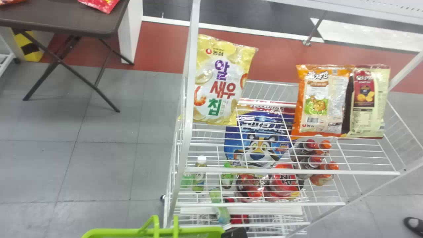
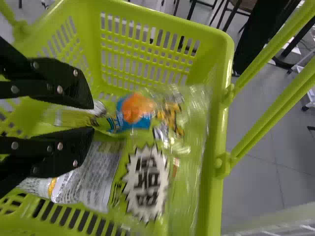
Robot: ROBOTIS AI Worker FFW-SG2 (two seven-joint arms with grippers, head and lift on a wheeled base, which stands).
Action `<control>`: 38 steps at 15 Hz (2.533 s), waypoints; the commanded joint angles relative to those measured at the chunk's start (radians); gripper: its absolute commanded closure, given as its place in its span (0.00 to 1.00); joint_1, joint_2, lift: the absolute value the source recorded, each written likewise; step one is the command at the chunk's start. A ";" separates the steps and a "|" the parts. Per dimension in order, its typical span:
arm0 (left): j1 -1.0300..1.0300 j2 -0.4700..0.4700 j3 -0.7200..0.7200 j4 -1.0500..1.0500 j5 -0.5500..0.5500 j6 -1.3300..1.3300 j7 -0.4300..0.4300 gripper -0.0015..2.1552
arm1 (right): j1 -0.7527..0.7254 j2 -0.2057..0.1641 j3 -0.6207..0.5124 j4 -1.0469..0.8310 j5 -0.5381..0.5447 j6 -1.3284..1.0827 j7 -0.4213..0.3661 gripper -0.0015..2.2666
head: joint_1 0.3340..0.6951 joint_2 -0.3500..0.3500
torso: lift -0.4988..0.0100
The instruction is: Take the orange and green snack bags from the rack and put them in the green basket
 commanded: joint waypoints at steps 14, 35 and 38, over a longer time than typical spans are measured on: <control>0.002 -0.006 -0.009 0.007 -0.018 -0.004 0.004 0.91 | -0.136 0.028 -0.501 0.058 0.008 -0.972 0.016 0.03 | 1.00 0.00 | 0.98; -0.012 0.013 -0.051 0.024 -0.056 0.030 0.004 0.91 | -0.622 -0.002 -0.584 0.673 0.175 -1.015 0.005 0.04 | 1.00 0.00 | 0.98; -0.014 0.014 -0.049 0.028 -0.056 0.030 0.004 0.91 | -0.656 -0.011 -0.572 0.733 0.207 -1.015 -0.017 0.06 | 1.00 0.00 | 0.98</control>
